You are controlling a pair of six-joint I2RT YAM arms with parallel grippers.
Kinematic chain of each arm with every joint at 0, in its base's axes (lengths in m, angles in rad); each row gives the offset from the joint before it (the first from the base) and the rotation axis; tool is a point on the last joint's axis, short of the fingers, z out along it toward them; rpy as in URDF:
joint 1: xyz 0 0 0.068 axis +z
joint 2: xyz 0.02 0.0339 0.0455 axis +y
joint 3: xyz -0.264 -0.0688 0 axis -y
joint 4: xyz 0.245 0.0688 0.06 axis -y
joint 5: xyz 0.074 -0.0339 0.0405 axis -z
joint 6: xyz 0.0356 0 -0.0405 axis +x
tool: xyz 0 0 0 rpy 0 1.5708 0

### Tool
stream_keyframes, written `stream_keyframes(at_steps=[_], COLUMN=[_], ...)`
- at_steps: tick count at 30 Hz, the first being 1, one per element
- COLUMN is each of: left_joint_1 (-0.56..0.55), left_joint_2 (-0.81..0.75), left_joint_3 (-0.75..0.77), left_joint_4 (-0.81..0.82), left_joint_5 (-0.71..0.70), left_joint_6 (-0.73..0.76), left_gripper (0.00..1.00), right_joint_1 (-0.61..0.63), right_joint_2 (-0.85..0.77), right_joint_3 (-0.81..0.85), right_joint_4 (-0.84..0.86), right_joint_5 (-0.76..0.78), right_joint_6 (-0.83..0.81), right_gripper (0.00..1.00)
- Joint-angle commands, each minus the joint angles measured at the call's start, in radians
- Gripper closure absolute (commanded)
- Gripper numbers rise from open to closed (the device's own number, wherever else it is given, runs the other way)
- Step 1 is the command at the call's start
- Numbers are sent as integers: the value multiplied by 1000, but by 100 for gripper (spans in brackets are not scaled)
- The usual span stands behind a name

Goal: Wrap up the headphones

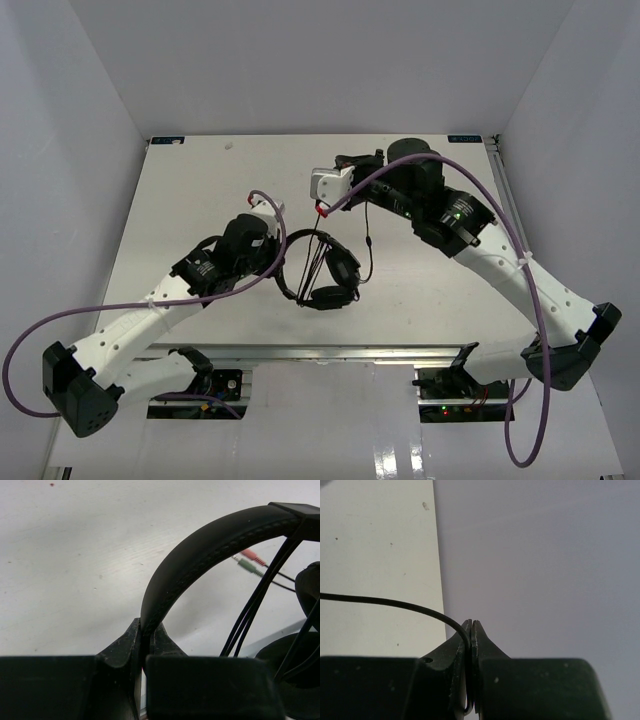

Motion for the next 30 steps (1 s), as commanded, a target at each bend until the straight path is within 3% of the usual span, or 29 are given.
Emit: stream_keyframes(at_steps=[1,5,13,20,25,30], left_joint_1=[-21,-31,-33,-31,-33,-32], left_joint_2=[-86,-131,-170,-156,-113,-16], left_joint_3=[-4,0,40,174,344,573], left_joint_4=[25,25,3,-14,-35,-62], left_joint_5=[141,225,199,190,194,250], left_joint_6=[39,51,44,37,19,-21], left_gripper=[100,100,100,100,100,100], right_joint_1=[-86,-197,-308,-410,-474,-493], right_joint_2=[37,58,30,-39,-87,-111], right_joint_3=[67,62,8,-149,-280,-411], right_joint_4=[86,80,74,69,74,141], right_joint_5=[-51,-113,-208,-360,-554,-883], right_joint_6=[68,112,176,277,393,546], right_gripper=[92,92,92,92,92,92])
